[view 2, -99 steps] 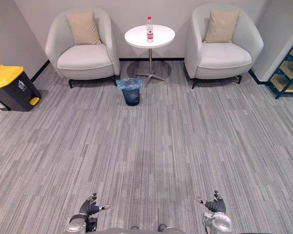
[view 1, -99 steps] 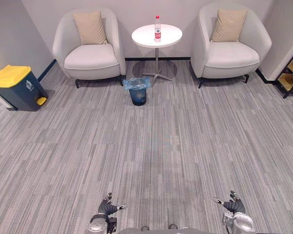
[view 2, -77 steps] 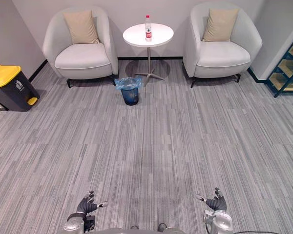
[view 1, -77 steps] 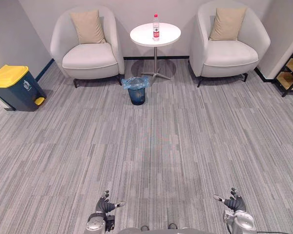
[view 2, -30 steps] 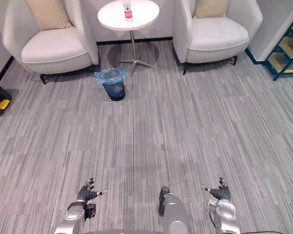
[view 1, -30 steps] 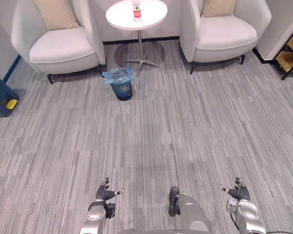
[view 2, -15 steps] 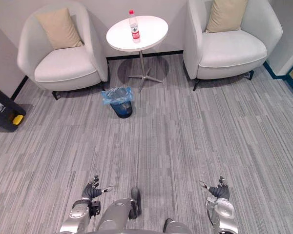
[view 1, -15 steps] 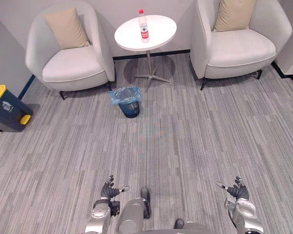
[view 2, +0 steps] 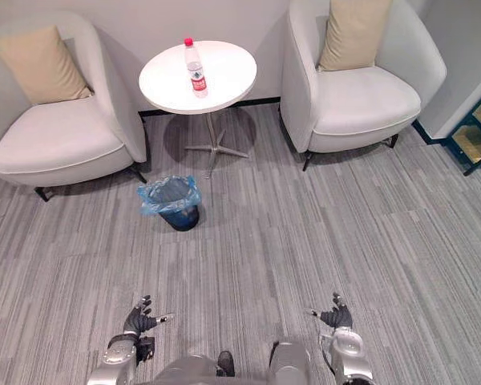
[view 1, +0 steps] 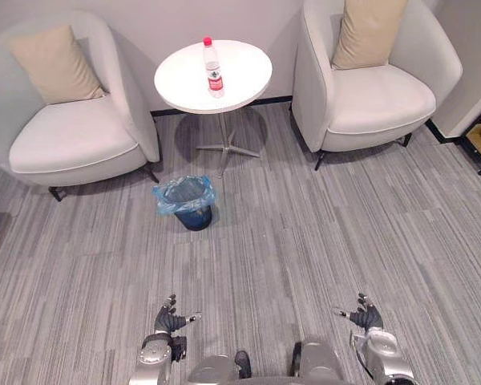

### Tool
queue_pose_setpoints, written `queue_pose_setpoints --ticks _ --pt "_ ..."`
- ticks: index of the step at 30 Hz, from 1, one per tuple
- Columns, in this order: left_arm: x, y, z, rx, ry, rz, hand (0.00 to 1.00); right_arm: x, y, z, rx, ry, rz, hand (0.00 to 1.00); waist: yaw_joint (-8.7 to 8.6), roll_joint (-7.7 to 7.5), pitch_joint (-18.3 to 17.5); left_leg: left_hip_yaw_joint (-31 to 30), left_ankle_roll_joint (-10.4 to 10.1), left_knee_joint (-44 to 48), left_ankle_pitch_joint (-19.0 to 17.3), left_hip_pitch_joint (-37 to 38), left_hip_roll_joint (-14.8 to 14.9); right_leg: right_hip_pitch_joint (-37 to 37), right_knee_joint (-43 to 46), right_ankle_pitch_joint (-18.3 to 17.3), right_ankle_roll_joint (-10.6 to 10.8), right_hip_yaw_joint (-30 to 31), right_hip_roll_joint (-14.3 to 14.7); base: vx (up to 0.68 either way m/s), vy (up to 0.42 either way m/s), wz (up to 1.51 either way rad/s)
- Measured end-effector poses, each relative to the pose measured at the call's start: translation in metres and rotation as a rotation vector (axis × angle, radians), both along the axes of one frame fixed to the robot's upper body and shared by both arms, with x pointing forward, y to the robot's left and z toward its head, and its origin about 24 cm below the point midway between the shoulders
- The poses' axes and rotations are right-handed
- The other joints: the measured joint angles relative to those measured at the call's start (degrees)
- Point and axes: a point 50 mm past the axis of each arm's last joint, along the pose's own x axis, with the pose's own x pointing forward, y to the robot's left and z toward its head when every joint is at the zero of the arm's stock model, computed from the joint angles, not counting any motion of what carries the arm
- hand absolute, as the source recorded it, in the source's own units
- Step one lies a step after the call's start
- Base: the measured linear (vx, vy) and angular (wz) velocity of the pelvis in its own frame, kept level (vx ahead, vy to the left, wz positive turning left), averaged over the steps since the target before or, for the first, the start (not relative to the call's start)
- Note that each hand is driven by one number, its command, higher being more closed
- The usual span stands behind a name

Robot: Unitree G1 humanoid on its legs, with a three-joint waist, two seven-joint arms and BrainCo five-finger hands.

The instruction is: Gather rubbish on tea table into small bin, then transfer packed bag to large trash can.

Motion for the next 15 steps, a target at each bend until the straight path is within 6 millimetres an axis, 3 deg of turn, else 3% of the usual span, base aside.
queue_pose_setpoints --ticks 1,2,3,4,5,6,7,8,9,10,11,13,15 --pt "-0.006 0.004 -0.003 0.010 0.022 0.006 0.00 -0.010 -0.003 -0.003 -0.008 0.027 -0.002 0.00 -0.39 -1.83 -0.81 -2.49 -4.02 0.09 -4.11 2.86 -0.58 -0.57 -1.21 11.64 -3.74 2.96 -0.27 0.49 -0.233 0.41" --pt "-0.008 -0.001 -0.006 -0.005 0.037 0.012 0.00 -0.011 -0.008 -0.003 -0.022 0.037 -0.005 0.00 -0.62 -0.18 -1.15 -3.39 -4.49 0.09 -4.86 3.26 0.79 -1.43 1.61 10.27 -3.53 1.77 0.46 0.47 -0.230 0.41" --pt "-0.010 0.000 -0.007 -0.007 0.041 0.016 0.00 -0.010 -0.008 -0.002 -0.022 0.033 -0.004 0.00 -0.86 -0.06 -1.61 -3.75 -4.57 0.59 -4.84 2.97 1.68 -1.87 3.00 8.10 -4.25 1.78 0.80 0.35 -0.186 0.17" --pt "-0.012 -0.003 -0.009 -0.016 0.051 0.022 0.00 -0.005 -0.009 0.001 -0.025 0.013 -0.002 0.00 -1.45 1.00 -1.88 -4.93 -5.00 5.17 -5.06 0.89 2.92 -2.00 3.94 5.47 -4.71 0.45 1.64 0.41 -0.252 0.16" --pt "-0.011 -0.004 -0.010 -0.020 0.051 0.021 0.00 -0.004 -0.008 0.001 -0.023 0.012 -0.002 0.00 -1.39 1.33 -1.94 -5.22 -5.42 7.95 -4.82 -0.47 3.66 -1.60 3.64 4.91 -5.28 0.07 2.20 0.42 -0.278 0.16" --pt "-0.010 -0.006 -0.010 -0.026 0.050 0.020 0.00 -0.005 -0.007 0.000 -0.020 0.016 -0.001 0.00 -1.28 1.88 -1.88 -6.00 -6.47 13.70 -4.19 -2.84 4.79 -0.07 2.59 4.13 -5.63 -0.75 3.11 0.40 -0.274 0.22" --pt "-0.009 -0.007 -0.009 -0.029 0.047 0.018 0.00 -0.008 -0.005 -0.002 -0.017 0.027 0.006 0.00 -1.42 2.33 -1.73 -6.59 -9.55 23.30 -1.38 -6.58 6.73 3.61 0.19 3.15 -5.86 -1.97 4.30 0.50 -0.288 0.36" --pt "-0.008 -0.007 -0.009 -0.028 0.045 0.014 0.00 -0.014 -0.004 -0.005 -0.015 0.042 0.009 0.00 -1.19 2.34 -1.22 -6.02 -9.86 34.31 0.32 -9.74 9.18 8.99 -3.09 2.75 -6.91 -2.78 5.58 0.42 -0.228 0.32" --pt "-0.008 -0.007 -0.009 -0.028 0.045 0.014 0.00 -0.016 -0.004 -0.006 -0.014 0.048 0.006 0.00 -0.98 2.28 -0.99 -5.02 -9.30 39.10 -0.29 -11.21 10.19 11.63 -4.74 2.39 -7.47 -2.95 6.16 0.46 -0.200 0.15" --pt "-0.009 -0.007 -0.009 -0.029 0.047 0.017 0.00 -0.018 -0.004 -0.006 -0.009 0.048 -0.003 0.00 -0.33 1.70 -0.54 -2.61 -7.33 46.09 -1.47 -14.63 11.64 16.27 -8.11 2.22 -7.93 -2.96 6.99 0.27 -0.103 -0.01" --pt "-0.007 -0.007 -0.009 -0.030 0.042 0.014 0.00 -0.018 -0.004 -0.006 -0.005 0.044 -0.008 0.00 0.28 1.43 -0.49 -1.55 -6.34 47.33 -2.11 -17.36 11.42 18.94 -10.19 2.22 -8.01 -2.93 7.00 0.38 -0.131 -0.02" --pt "-0.004 -0.007 -0.006 -0.030 0.026 0.014 0.00 -0.015 -0.005 -0.005 -0.004 0.032 -0.021 0.00 0.94 1.41 -0.39 0.67 -4.91 42.54 -2.99 -23.15 10.22 21.63 -13.15 2.15 -7.85 -2.97 6.72 0.30 -0.028 -0.05" --pt "-0.003 -0.009 -0.006 -0.034 0.019 0.016 0.00 -0.012 -0.010 -0.002 -0.002 0.016 -0.051 0.00 2.16 1.52 -0.21 1.47 -5.18 22.23 -2.34 -25.55 5.89 24.53 -14.96 1.79 -6.28 -2.34 5.30 0.42 0.071 -0.13"
